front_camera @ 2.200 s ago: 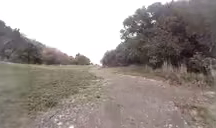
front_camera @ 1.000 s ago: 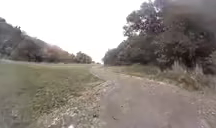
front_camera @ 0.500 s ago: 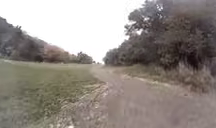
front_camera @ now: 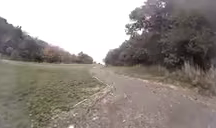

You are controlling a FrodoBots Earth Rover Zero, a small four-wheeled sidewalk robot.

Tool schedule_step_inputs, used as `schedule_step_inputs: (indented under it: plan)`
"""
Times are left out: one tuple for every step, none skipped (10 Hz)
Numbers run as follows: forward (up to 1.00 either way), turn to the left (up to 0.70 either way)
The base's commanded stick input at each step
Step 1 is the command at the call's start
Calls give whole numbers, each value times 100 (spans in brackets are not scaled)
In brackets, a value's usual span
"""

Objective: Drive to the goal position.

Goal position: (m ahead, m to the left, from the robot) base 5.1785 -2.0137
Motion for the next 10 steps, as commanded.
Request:
schedule_step_inputs:
  plan:
    - [60,0]
    - [60,0]
    - [60,0]
    - [60,0]
    - [60,-5]
    - [60,-14]
    - [60,-15]
    - [60,-15]
    - [60,-15]
    - [60,-15]
